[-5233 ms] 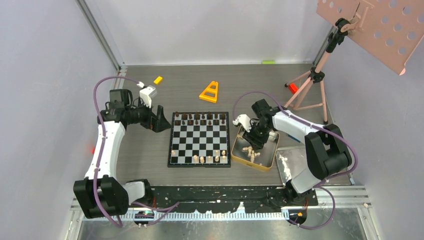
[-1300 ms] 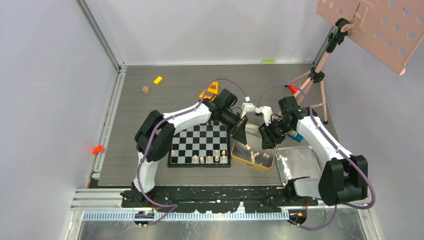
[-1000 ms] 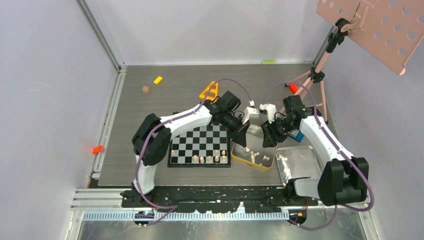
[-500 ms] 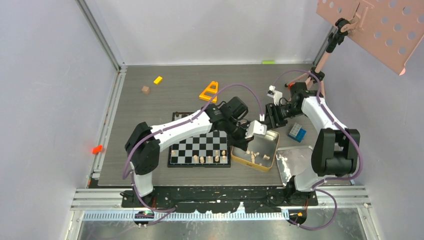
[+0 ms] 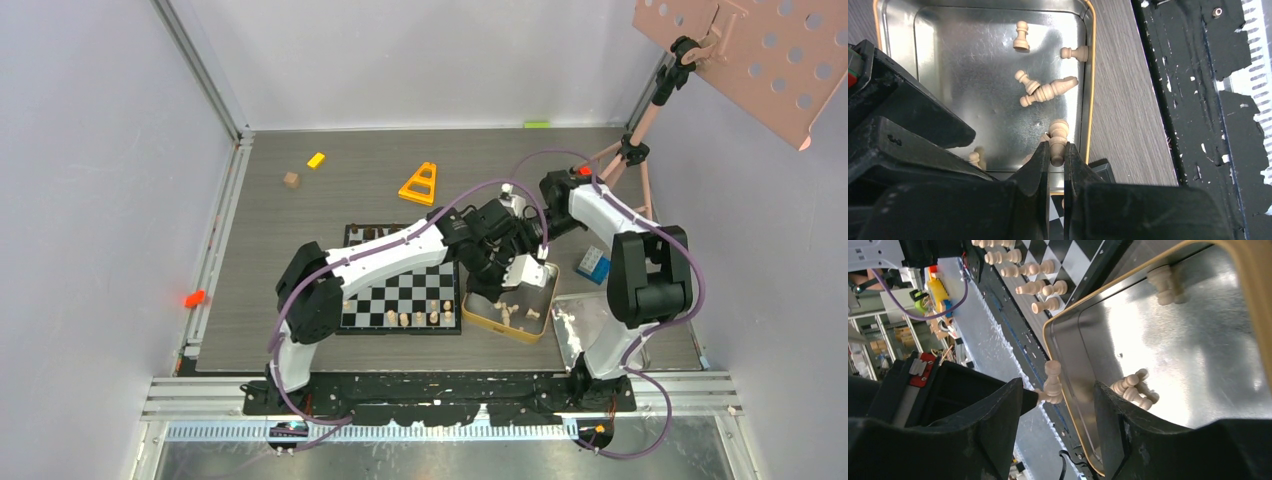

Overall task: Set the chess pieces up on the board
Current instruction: Place the chess piece on the chessboard.

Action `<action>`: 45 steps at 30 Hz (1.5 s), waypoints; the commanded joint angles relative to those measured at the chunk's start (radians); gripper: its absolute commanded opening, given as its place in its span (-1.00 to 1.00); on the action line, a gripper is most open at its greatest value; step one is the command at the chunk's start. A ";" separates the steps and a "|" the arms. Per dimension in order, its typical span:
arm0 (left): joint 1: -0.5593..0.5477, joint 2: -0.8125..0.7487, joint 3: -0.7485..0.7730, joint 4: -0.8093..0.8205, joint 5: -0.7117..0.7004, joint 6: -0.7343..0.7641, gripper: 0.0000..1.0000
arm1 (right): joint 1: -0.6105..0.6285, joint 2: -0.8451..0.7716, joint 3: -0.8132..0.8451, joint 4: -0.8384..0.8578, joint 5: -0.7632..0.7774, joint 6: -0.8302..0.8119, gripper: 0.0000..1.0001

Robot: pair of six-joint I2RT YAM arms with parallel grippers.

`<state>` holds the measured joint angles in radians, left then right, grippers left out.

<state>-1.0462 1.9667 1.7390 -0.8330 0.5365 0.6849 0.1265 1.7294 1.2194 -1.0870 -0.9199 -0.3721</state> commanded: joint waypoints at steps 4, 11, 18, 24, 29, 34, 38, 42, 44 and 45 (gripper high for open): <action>-0.007 0.013 0.047 -0.045 -0.027 0.051 -1.00 | 0.049 0.008 0.022 -0.077 -0.029 -0.065 0.20; -0.007 0.024 0.050 -0.038 -0.030 0.052 -1.00 | 0.090 0.047 0.020 -0.059 -0.016 -0.050 0.20; -0.009 0.027 0.045 -0.008 -0.019 0.032 -1.00 | 0.128 0.072 0.019 -0.007 0.003 -0.002 0.16; -0.009 0.030 0.040 -0.005 -0.018 0.033 -1.00 | 0.152 0.089 0.019 0.007 0.023 0.007 0.11; -0.009 0.032 0.038 -0.002 -0.019 0.036 -1.00 | 0.162 0.103 0.018 0.011 0.032 0.014 0.02; -0.009 0.036 0.035 0.003 -0.031 0.038 -1.00 | 0.179 0.112 0.019 0.013 0.044 0.014 -0.01; -0.008 0.040 0.038 0.000 -0.036 0.039 -1.00 | 0.190 0.117 0.019 0.014 0.053 0.013 -0.10; -0.009 0.035 0.032 -0.002 -0.039 0.039 -1.00 | 0.191 0.116 0.020 0.010 0.061 0.010 -0.30; -0.009 0.034 0.027 -0.004 -0.044 0.039 -1.00 | 0.191 0.117 0.024 0.001 0.063 0.004 -0.42; -0.009 0.032 0.024 -0.005 -0.046 0.038 -1.00 | 0.190 0.115 0.026 -0.001 0.064 0.001 -0.47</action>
<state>-1.0519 2.0033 1.7470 -0.8562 0.4953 0.7155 0.3126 1.8481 1.2194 -1.0760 -0.8597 -0.3618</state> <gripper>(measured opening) 0.065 0.305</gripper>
